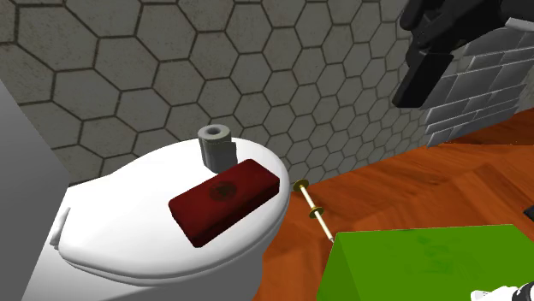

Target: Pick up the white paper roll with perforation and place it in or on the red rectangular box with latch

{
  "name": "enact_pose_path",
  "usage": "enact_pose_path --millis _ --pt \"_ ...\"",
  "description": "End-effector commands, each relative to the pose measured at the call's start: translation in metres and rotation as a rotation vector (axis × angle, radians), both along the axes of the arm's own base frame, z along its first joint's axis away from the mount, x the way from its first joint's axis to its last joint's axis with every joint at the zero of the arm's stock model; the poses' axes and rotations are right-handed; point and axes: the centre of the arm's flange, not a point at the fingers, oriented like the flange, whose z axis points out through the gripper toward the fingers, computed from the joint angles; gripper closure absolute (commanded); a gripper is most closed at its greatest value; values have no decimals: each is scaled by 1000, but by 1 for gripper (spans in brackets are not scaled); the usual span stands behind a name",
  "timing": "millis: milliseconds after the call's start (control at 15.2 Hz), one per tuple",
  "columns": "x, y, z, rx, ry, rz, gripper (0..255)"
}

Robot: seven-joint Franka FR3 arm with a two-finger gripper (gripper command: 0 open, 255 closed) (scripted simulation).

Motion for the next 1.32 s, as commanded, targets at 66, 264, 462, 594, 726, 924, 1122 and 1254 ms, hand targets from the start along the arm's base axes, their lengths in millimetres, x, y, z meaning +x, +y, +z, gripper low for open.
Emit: enact_pose_path --millis 66,264,462,594,726,924,1122,1254 --pt "4 -12 -5 4 -1 5 0" --pt "15 -49 -19 15 -3 20 0" --pt "27 -85 -34 27 -6 35 0" --pt "36 -109 -45 34 -7 45 0" --pt "44 -133 -55 42 -9 55 0" --pt "58 -169 -71 53 -12 69 0" --pt "72 -204 -87 65 -14 84 0" --pt "81 -227 -98 72 -16 94 0"
